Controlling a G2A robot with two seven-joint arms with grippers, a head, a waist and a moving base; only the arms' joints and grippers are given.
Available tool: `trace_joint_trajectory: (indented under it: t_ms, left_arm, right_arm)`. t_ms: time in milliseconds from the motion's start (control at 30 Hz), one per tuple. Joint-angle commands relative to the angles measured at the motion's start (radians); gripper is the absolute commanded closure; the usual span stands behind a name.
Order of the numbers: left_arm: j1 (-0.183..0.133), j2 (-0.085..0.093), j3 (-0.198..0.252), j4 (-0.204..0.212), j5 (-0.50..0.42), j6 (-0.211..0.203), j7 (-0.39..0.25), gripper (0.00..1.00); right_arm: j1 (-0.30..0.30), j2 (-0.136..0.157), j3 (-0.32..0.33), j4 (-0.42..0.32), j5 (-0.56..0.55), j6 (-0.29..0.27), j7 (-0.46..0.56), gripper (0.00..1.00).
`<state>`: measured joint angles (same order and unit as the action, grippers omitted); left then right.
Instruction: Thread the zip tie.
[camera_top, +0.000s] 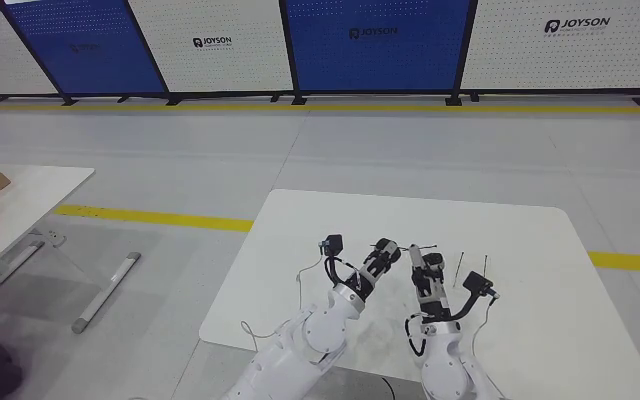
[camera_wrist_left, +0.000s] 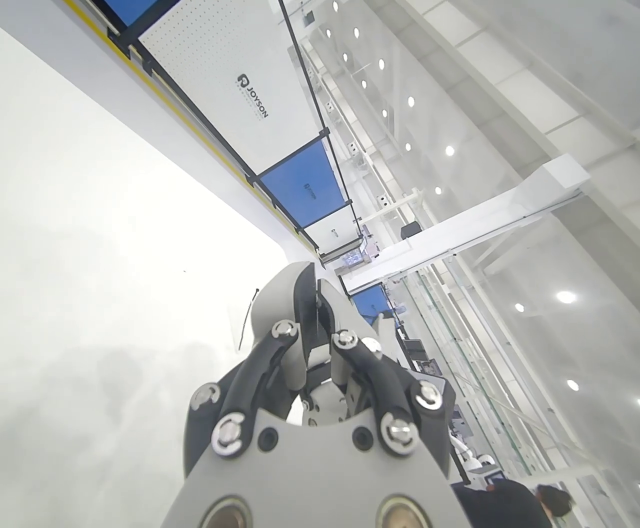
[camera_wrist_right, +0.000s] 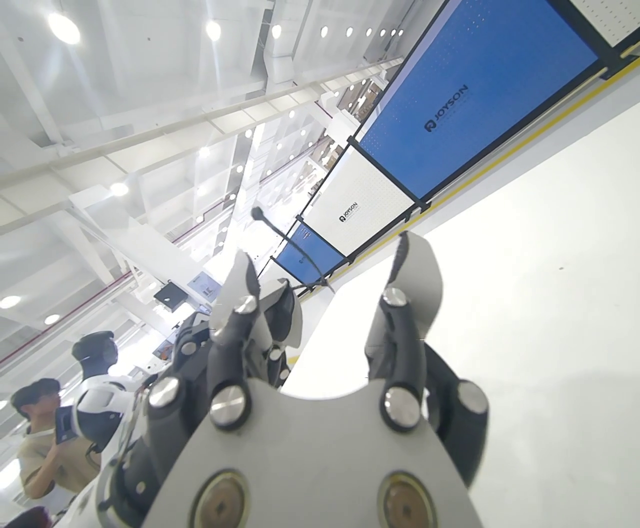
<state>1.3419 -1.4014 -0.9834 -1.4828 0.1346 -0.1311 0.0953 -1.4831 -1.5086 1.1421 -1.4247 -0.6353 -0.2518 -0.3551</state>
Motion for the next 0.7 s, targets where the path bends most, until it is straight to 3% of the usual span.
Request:
trace_joint_trajectory:
  t_ms: [0, 67, 233, 533, 567, 667]
  left_arm:
    - [0.002, -0.001, -0.001, -0.001, -0.007, 0.007, 0.01, 1.0]
    - [0.007, -0.004, -0.007, -0.01, -0.057, 0.023, 0.019, 1.0]
    - [0.021, -0.004, -0.029, -0.041, -0.174, 0.056, -0.038, 1.0]
    - [0.022, -0.004, -0.03, -0.042, -0.184, 0.056, -0.047, 1.0]
    - [0.023, -0.005, -0.03, -0.043, -0.189, 0.057, -0.047, 1.0]
    - [0.031, -0.01, -0.048, -0.069, -0.317, 0.069, -0.049, 1.0]
  right_arm:
    - [-0.002, 0.0, 0.001, -0.001, -0.003, -0.002, -0.003, 0.0]
    - [-0.01, 0.002, 0.008, -0.004, -0.008, -0.001, -0.016, 0.0]
    - [-0.03, 0.009, 0.07, -0.012, 0.058, -0.002, -0.018, 0.0]
    - [-0.03, 0.01, 0.08, -0.013, 0.072, -0.001, -0.017, 0.0]
    - [-0.029, 0.011, 0.084, -0.016, 0.056, 0.005, -0.014, 0.0]
    - [-0.029, 0.022, 0.106, -0.039, -0.128, 0.061, -0.048, 0.0]
